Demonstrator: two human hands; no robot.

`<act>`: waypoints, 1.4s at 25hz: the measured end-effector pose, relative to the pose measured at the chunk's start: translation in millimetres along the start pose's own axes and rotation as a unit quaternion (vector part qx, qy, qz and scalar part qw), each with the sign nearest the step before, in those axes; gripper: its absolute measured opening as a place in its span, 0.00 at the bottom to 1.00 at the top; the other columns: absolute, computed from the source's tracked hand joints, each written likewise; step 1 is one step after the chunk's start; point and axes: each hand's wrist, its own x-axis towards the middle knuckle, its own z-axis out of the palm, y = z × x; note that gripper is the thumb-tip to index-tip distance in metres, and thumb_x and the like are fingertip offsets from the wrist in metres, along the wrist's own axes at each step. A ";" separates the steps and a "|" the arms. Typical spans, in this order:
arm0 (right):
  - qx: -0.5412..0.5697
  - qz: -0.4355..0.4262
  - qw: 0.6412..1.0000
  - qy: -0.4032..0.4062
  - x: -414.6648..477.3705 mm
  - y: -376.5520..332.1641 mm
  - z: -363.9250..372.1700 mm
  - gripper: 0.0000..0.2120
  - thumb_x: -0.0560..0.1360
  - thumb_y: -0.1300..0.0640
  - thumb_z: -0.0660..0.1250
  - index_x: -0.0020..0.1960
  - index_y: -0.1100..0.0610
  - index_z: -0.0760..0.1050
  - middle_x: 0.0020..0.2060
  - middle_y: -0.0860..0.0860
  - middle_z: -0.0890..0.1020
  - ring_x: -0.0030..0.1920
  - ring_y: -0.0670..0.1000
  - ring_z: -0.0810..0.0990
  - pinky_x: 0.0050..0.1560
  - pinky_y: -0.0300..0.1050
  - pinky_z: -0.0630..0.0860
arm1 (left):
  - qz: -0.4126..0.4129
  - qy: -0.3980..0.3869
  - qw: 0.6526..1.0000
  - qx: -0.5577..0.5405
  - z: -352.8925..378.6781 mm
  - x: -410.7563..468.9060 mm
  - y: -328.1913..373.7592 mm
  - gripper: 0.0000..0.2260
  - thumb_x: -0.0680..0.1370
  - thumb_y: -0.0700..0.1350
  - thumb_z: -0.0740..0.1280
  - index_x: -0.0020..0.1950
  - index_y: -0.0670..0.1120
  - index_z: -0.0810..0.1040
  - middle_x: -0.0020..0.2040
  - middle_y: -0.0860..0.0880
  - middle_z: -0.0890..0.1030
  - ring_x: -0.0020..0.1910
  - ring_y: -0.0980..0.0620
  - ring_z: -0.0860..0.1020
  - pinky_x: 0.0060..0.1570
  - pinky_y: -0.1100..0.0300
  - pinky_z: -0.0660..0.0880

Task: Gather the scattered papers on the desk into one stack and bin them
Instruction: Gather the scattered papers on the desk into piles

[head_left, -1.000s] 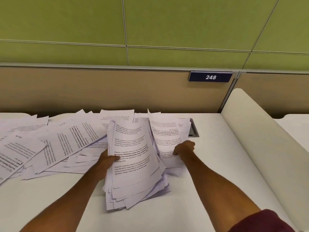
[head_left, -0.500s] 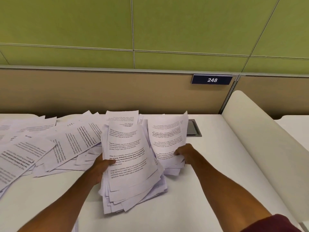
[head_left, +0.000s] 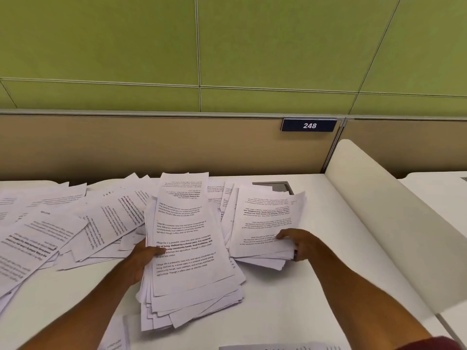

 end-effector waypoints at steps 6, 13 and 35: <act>0.017 -0.042 0.999 0.014 -2.3 12.8 27.7 0.09 0.73 0.72 0.67 0.53 0.66 0.73 0.60 0.64 0.77 0.61 0.67 0.76 0.60 0.63 0.75 | -0.009 0.005 1.000 0.016 7.4 -15.5 -13.3 0.22 0.75 0.28 0.65 0.69 0.37 0.71 0.62 0.34 0.77 0.58 0.33 0.77 0.59 0.38 0.73; 0.040 -0.196 0.973 0.114 -11.5 14.2 -22.9 0.19 0.73 0.74 0.65 0.63 0.74 0.71 0.49 0.60 0.77 0.42 0.60 0.77 0.34 0.45 0.77 | -0.015 -0.012 1.000 -0.013 -6.9 -20.9 -9.6 0.23 0.75 0.27 0.64 0.70 0.35 0.69 0.64 0.33 0.75 0.62 0.32 0.75 0.62 0.35 0.70; -0.442 -0.293 0.848 0.001 -3.1 34.1 58.0 0.25 0.73 0.48 0.72 0.66 0.56 0.75 0.68 0.57 0.73 0.69 0.58 0.70 0.71 0.54 0.67 | 0.020 -0.030 0.996 -0.079 47.2 -37.6 -31.3 0.23 0.69 0.26 0.70 0.63 0.39 0.75 0.60 0.37 0.79 0.55 0.37 0.79 0.56 0.40 0.75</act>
